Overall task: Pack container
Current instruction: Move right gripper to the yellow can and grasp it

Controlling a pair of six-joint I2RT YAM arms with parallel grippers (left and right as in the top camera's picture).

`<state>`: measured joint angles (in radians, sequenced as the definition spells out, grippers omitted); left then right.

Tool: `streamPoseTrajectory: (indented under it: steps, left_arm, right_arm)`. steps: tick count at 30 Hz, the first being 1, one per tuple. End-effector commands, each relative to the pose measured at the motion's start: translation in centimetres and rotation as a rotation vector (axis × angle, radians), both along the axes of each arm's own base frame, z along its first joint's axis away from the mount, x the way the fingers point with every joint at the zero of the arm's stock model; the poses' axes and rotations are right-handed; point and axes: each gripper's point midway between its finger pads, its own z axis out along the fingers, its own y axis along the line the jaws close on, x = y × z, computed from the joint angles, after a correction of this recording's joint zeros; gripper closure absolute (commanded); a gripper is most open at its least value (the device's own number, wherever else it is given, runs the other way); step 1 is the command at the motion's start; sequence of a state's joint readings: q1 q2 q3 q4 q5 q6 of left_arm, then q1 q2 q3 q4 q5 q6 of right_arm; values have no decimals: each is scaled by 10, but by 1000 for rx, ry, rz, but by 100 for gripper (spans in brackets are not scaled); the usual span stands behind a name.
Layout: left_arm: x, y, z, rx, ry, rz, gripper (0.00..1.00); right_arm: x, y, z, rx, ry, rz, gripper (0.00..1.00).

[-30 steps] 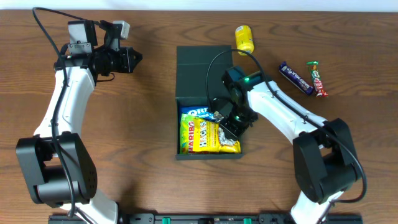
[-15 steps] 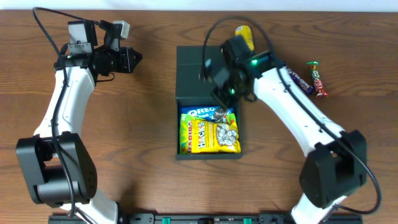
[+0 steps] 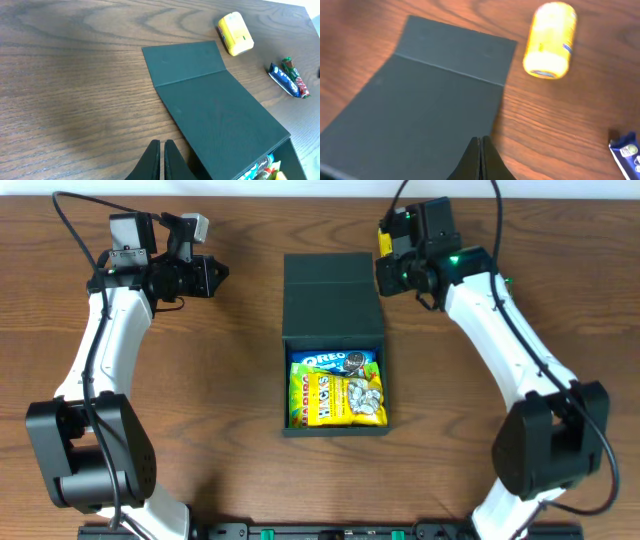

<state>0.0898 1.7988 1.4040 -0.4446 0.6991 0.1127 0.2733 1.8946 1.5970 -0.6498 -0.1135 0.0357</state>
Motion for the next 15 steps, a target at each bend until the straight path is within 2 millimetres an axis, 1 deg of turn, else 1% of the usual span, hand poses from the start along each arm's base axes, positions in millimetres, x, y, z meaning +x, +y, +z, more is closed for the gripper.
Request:
streamPoseTrajectory:
  steps: [1,5,8,10,12,15]
  left_arm:
    - [5,2,15,19,-50,-10,93]
    - [8,2,17,21,-69,-10,93]
    - [12,2,21,23,-93,-9,93]
    - [14,2,23,18,-105,-3,93]
    - [20,3,28,2,-121,16,93]
    - [31,4,40,-16,-177,41,93]
  right_arm:
    - [11,-7,-16,26,24,-76,99]
    - [33,-20,-28,45,-3,-123,99]
    - [49,-35,-40,43,-1,-157,99]
    - [65,-47,-42,46,-9,-183,99]
    - [84,-59,-40,51,-25,-208,99]
    - [112,-74,-38,48,-43,-230,99]
